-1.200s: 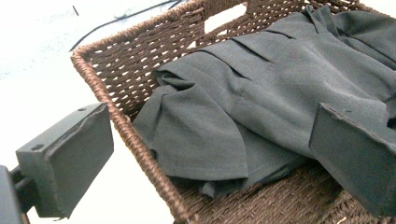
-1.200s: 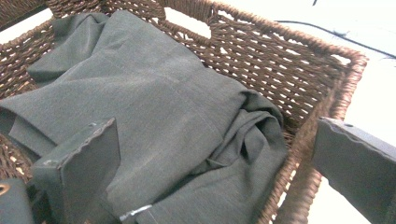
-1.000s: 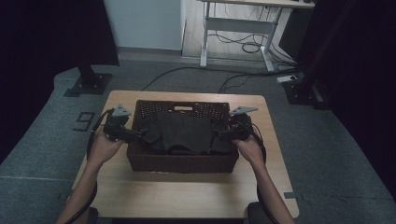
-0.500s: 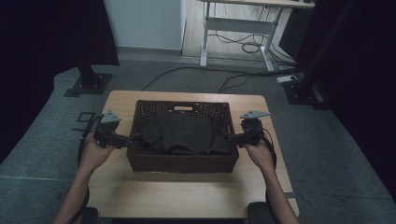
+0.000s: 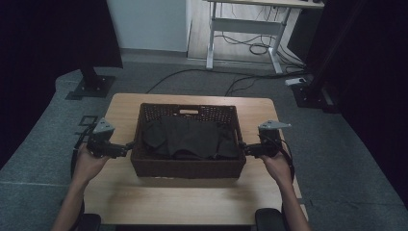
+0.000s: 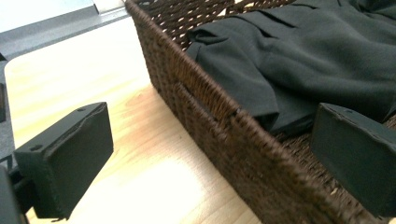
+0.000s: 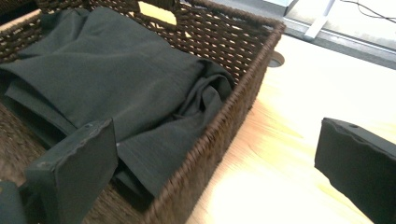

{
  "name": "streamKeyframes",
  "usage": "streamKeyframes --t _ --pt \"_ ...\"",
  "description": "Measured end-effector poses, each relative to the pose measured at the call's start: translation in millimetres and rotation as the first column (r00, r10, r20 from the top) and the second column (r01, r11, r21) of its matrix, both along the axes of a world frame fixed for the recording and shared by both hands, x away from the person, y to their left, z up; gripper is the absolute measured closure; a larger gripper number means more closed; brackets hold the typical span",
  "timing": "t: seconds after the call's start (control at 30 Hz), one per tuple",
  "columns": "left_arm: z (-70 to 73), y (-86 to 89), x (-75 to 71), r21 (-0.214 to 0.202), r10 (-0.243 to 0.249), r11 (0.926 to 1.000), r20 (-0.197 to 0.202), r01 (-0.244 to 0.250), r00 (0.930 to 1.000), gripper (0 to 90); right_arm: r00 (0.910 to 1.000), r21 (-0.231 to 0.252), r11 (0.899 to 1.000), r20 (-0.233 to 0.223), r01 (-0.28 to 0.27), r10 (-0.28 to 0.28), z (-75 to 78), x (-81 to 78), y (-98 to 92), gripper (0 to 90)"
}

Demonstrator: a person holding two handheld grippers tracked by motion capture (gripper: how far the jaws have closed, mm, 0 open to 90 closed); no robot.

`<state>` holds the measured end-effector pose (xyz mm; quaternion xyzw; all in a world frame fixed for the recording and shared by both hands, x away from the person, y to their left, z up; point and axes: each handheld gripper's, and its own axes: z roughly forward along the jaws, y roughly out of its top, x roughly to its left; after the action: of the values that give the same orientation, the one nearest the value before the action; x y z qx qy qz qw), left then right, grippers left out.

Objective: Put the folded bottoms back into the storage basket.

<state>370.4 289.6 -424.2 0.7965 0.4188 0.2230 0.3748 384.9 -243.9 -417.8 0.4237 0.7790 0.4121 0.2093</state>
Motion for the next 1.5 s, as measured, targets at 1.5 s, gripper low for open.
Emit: streamKeyframes --t 1.5 --pt "-122.6 17.7 -26.8 0.04 0.036 0.9988 -0.169 -0.03 0.985 0.0 0.9809 -0.026 0.991 -0.141 0.131 -0.134 -123.7 -32.5 -29.8 0.0"
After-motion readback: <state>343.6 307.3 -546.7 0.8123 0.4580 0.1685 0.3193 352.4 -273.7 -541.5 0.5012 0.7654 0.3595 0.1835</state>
